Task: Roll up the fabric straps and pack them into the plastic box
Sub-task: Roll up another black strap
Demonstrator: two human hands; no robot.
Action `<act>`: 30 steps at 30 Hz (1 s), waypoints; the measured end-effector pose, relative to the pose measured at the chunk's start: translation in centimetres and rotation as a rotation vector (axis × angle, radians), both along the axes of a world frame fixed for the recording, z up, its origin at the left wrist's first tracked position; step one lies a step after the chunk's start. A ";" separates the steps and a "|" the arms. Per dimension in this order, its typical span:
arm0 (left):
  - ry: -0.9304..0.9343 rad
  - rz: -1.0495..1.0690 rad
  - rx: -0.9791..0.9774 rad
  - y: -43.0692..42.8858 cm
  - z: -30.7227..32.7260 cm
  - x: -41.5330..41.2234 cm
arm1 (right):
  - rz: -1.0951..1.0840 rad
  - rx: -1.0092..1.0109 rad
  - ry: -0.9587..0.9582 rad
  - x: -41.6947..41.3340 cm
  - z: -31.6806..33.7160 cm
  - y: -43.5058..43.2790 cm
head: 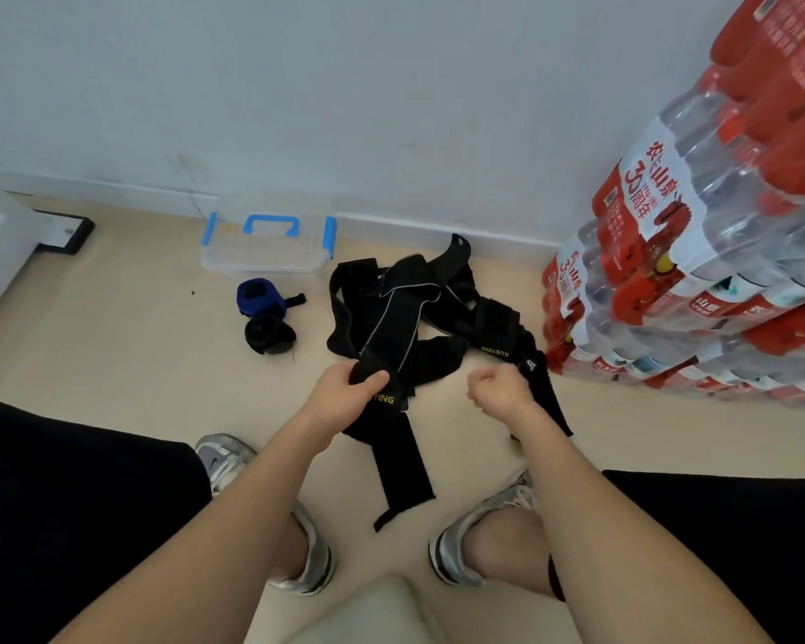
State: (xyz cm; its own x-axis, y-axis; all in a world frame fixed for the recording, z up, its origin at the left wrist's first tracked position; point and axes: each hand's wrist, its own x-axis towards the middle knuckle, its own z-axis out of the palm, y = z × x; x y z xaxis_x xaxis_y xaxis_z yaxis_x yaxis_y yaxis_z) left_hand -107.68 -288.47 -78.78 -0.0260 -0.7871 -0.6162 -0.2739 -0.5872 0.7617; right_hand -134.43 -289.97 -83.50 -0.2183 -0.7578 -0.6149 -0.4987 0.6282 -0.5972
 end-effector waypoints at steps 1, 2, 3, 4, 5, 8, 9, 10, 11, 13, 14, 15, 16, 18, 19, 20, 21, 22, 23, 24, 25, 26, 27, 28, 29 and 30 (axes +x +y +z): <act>-0.002 -0.021 -0.028 -0.1 -0.2 -0.4 | -0.080 -0.092 0.045 -0.8 -0.2 -0.4; 0.002 -0.035 -0.046 -0.3 -0.3 -0.8 | -0.158 -0.172 0.079 -1.5 -0.2 -0.9; 0.006 -0.046 -0.057 -0.6 -0.4 -1.3 | -0.231 -0.234 0.105 -2.1 -0.2 -1.4; 0.005 -0.052 -0.066 -1.0 -0.6 -1.8 | -0.291 -0.273 0.120 -2.5 -0.3 -1.9; 0.002 -0.055 -0.073 -1.3 -0.8 -2.2 | -0.328 -0.289 0.126 -2.8 -0.4 -2.5; 0.006 -0.062 -0.073 -2.3 -1.4 -3.3 | -0.324 -0.264 0.147 -2.7 -1.0 -4.2; 0.000 -0.066 -0.069 -2.7 -1.6 -3.5 | -0.318 -0.249 0.147 -2.5 -1.3 -4.7; -0.014 -0.071 -0.059 -3.0 -1.8 -3.7 | -0.325 -0.233 0.134 -2.4 -1.6 -5.2; -0.034 -0.069 -0.042 -3.3 -2.0 -4.0 | -0.345 -0.218 0.113 -2.2 -1.9 -5.6; -0.055 -0.036 -0.010 -3.9 -2.4 -4.5 | -0.380 -0.198 0.094 -2.1 -2.2 -6.2; -0.057 -0.007 0.001 -4.2 -2.5 -4.7 | -0.368 -0.195 0.104 -2.2 -2.4 -6.5; -0.054 0.018 0.012 -4.5 -2.6 -4.9 | -0.345 -0.198 0.110 -2.2 -2.4 -6.8; -0.048 0.030 0.010 -4.7 -2.6 -5.0 | -0.333 -0.207 0.106 -2.2 -2.2 -7.3; -0.037 0.021 -0.028 -5.2 -2.4 -5.3 | -0.325 -0.260 0.081 -2.3 -0.9 -8.6; -0.045 -0.003 -0.055 -5.5 -2.3 -5.4 | -0.303 -0.305 0.075 -2.5 0.0 -9.4; -0.066 -0.034 -0.077 -5.8 -2.0 -5.6 | -0.268 -0.361 0.076 -2.6 1.3 -10.0; -0.090 -0.056 -0.094 -6.2 -1.7 -5.8 | -0.229 -0.428 0.075 -2.7 2.7 -10.6; -0.104 -0.059 -0.109 -6.4 -1.4 -5.9 | -0.187 -0.501 0.085 -2.8 4.1 -11.1; -0.112 -0.051 -0.121 -6.7 -1.0 -6.1 | -0.144 -0.581 0.115 -2.9 5.5 -11.5; -0.118 -0.036 -0.136 -6.8 -0.6 -6.3 | -0.101 -0.659 0.160 -3.0 6.8 -11.9; -0.122 -0.020 -0.158 -7.0 -0.2 -6.4 | -0.063 -0.732 0.194 -3.0 8.1 -12.2; -0.129 -0.008 -0.181 -7.2 0.3 -6.4 | -0.032 -0.799 0.206 -2.9 9.4 -12.4; -0.140 -0.007 -0.207 -7.3 1.0 -6.5 | 0.002 -0.861 0.207 -2.7 10.6 -12.6; -0.153 -0.013 -0.237 -7.4 1.8 -6.4 | 0.040 -0.912 0.214 -2.3 11.8 -12.6; -0.163 -0.024 -0.269 -7.5 2.5 -6.2 | 0.073 -0.944 0.222 -1.9 12.9 -12.5; -0.165 -0.035 -0.302 -7.5 3.4 -6.1 | 0.099 -0.959 0.217 -1.4 13.9 -12.4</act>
